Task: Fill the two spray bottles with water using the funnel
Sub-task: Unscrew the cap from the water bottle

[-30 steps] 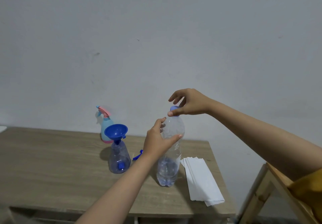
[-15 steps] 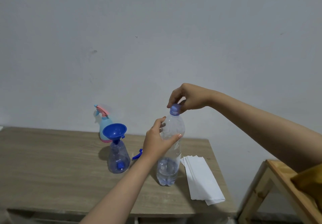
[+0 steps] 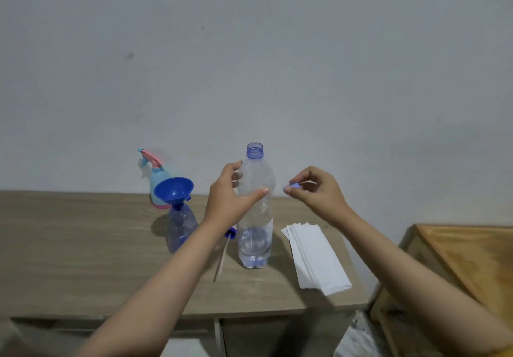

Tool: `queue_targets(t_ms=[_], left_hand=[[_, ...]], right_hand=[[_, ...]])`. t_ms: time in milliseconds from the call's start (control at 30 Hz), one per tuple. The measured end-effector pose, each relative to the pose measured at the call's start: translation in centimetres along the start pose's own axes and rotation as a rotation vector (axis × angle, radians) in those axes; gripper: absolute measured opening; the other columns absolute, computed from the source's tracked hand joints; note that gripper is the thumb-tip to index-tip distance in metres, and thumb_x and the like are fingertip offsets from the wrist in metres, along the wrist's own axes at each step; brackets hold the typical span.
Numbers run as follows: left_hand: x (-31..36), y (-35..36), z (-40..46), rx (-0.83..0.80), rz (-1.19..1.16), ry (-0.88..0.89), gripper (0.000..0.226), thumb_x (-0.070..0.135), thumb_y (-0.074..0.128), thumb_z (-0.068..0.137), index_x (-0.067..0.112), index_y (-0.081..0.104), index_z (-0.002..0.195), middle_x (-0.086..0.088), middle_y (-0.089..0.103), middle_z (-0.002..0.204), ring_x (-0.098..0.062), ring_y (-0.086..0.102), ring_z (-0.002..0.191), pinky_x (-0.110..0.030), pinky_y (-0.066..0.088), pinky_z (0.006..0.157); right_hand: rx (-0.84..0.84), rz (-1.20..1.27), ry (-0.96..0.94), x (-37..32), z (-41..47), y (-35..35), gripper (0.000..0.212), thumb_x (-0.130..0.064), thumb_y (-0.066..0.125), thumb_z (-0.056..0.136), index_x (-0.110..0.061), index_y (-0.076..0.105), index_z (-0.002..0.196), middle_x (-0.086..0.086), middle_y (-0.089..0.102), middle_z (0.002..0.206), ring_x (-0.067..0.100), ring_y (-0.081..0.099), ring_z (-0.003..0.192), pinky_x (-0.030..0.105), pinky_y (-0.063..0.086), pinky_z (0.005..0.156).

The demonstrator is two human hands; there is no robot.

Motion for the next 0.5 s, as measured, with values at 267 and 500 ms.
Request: queue_targets(t_ms=[267,500], left_hand=[[-0.5,-0.6,-0.3,0.032,0.008,-0.02,0.077,0.034,0.084,0.065,0.024,0.043,0.131,0.001,0.057,0.12,-0.015,0.056,0.11,-0.033,0.049,0.094],[-0.8,-0.4,-0.6,0.037,-0.005,-0.028,0.08,0.037,0.083,0.066,0.029,0.041,0.134,0.004,0.055,0.125,-0.012,0.054,0.114,-0.029,0.047,0.097]], right_hand=[[0.059,-0.179,0.324,15.9,-11.0,7.6,0.017,-0.008,0.077,0.074,-0.018,0.064,0.07,-0.006,0.068,0.082,0.01,0.065,0.081,0.024,0.054,0.074],[0.079,-0.168,0.27,18.2,-12.4,9.3,0.035,-0.023,0.074,0.08,-0.022,0.06,0.112,-0.011,0.064,0.108,0.005,0.06,0.102,0.022,0.051,0.09]])
Point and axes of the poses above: each hand's wrist, its own z-axis towards the middle knuckle, its own y-axis out of the palm, x = y × z, the point moved 1 cm from there along z, towards the middle knuckle
